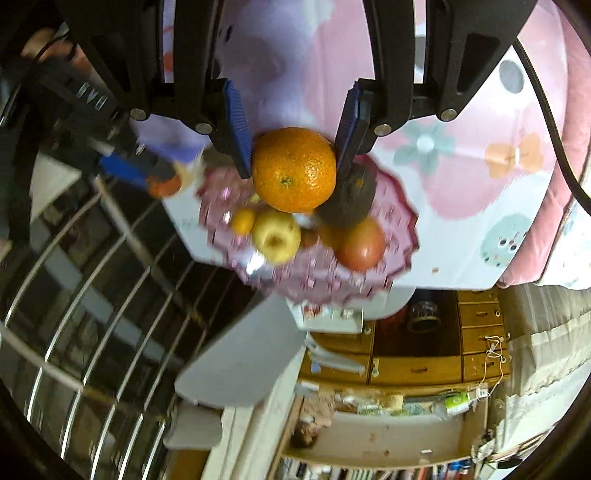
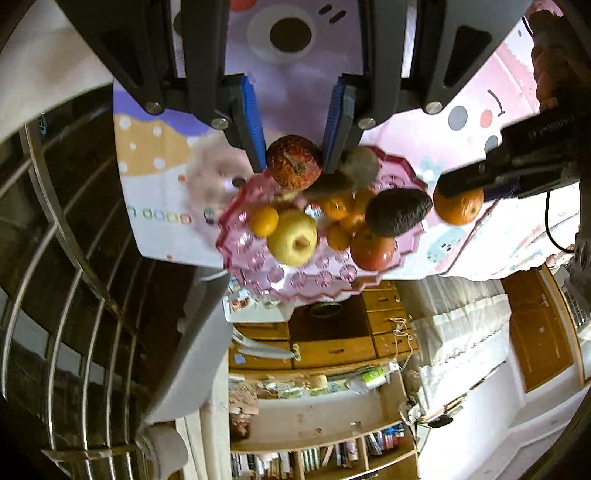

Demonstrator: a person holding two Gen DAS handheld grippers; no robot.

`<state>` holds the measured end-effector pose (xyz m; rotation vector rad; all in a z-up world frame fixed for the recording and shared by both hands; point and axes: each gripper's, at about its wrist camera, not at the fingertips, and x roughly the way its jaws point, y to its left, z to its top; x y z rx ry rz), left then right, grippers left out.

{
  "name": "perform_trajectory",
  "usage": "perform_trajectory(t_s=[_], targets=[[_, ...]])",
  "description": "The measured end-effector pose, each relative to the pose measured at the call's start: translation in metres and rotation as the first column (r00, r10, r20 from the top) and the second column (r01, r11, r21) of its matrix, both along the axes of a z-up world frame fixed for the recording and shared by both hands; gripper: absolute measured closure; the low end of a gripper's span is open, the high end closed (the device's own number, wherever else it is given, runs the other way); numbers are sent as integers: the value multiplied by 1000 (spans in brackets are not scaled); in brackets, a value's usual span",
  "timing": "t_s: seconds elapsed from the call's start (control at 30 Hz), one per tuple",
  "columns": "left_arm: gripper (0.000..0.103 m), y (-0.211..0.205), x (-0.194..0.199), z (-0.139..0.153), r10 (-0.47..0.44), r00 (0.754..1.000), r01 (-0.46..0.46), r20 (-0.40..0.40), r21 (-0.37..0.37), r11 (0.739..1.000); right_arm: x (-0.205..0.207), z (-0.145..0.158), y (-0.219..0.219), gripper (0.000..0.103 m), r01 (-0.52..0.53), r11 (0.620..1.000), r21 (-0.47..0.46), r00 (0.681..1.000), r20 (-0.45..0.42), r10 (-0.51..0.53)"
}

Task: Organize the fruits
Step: 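Place the orange in the bowl with the left gripper while the right gripper drops the brown fruit there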

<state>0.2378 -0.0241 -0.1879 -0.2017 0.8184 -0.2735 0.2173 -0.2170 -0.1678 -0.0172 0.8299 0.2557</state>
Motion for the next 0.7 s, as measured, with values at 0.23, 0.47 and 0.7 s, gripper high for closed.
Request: perform_trajectory(t_s=[0.23, 0.47, 0.7], targets=[[61, -14, 30, 3, 42, 998, -42, 35, -15, 999, 23, -10, 1, 72, -27, 999, 22, 1000, -6, 27], [61, -31, 53, -22, 12, 997, -13, -73, -14, 1000, 37, -25, 4, 71, -45, 999, 28, 997, -56, 47], [31, -22, 51, -11, 12, 999, -14, -40, -37, 999, 40, -23, 5, 62, 2, 998, 68, 995, -96, 4]])
